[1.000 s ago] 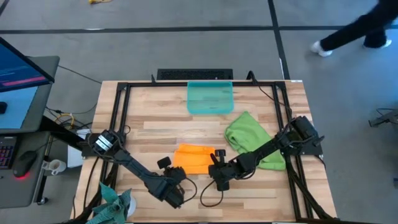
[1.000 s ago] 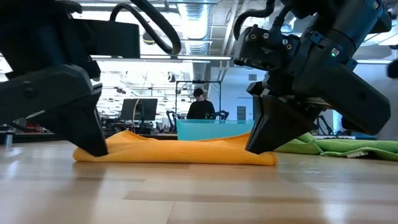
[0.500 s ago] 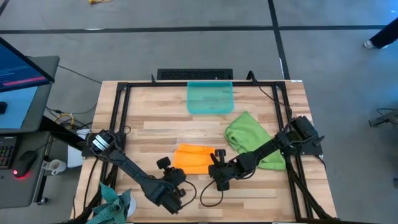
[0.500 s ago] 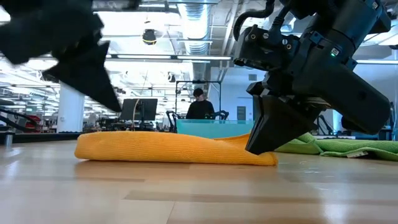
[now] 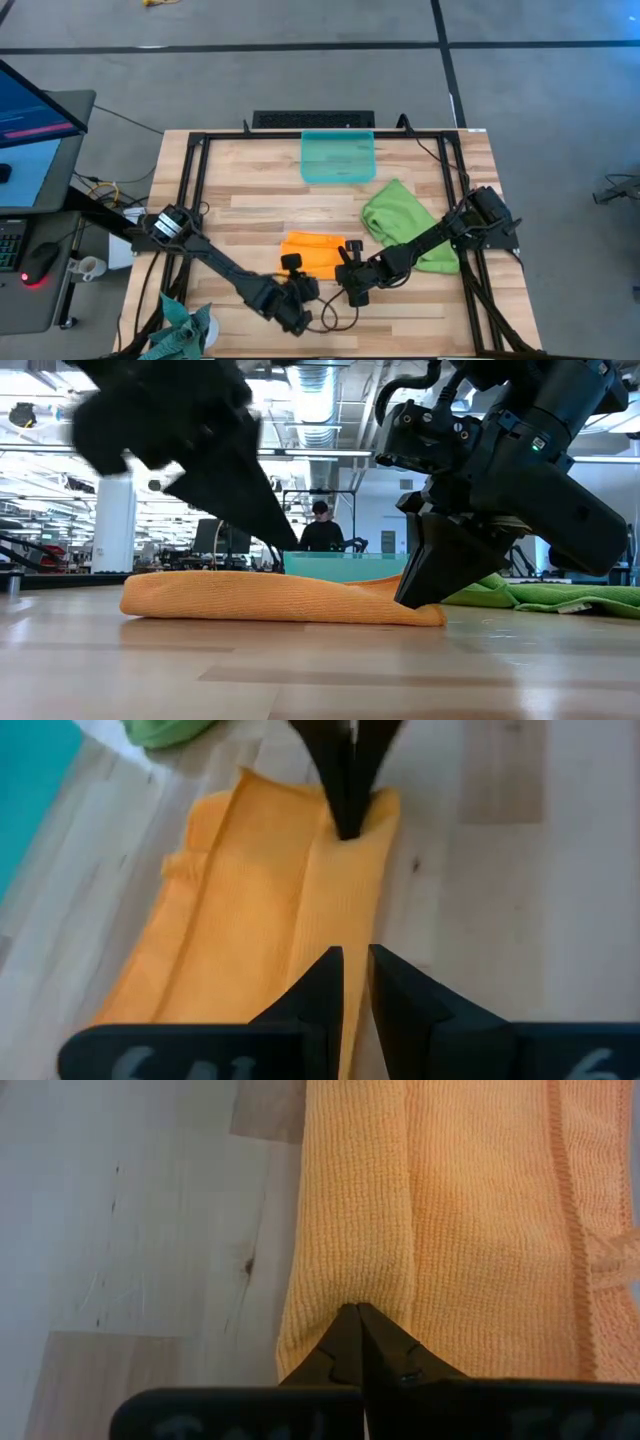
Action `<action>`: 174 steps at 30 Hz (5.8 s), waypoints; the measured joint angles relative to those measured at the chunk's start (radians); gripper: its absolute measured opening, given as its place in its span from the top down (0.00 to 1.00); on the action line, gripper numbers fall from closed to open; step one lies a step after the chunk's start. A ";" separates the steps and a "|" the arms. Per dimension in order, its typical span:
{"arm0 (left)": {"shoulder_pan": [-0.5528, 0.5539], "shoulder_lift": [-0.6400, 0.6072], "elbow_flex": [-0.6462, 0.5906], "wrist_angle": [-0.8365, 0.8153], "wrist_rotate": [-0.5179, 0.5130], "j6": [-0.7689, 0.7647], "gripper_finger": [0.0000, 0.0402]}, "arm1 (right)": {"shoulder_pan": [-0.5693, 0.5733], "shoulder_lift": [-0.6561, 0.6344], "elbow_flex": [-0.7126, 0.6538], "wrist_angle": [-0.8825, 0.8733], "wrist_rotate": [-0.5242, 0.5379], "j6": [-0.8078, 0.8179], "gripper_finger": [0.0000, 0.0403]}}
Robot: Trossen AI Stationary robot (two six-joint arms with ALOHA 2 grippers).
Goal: Roll microfiber towels into tight, uniform cylinder then place into a basket
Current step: Roll the orange microfiber towel
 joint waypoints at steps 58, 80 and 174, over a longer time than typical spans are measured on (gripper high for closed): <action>0.077 -0.002 -0.165 0.128 0.213 -0.244 0.89 | 0.242 -0.097 -0.005 0.011 0.385 -0.180 0.66; 0.073 -0.003 -0.165 0.133 0.194 -0.210 0.89 | 0.024 -0.011 0.003 0.022 0.121 -0.240 0.45; 0.049 -0.012 -0.127 -0.191 0.339 0.029 0.97 | 0.012 -0.030 0.005 -0.027 -0.229 0.046 0.97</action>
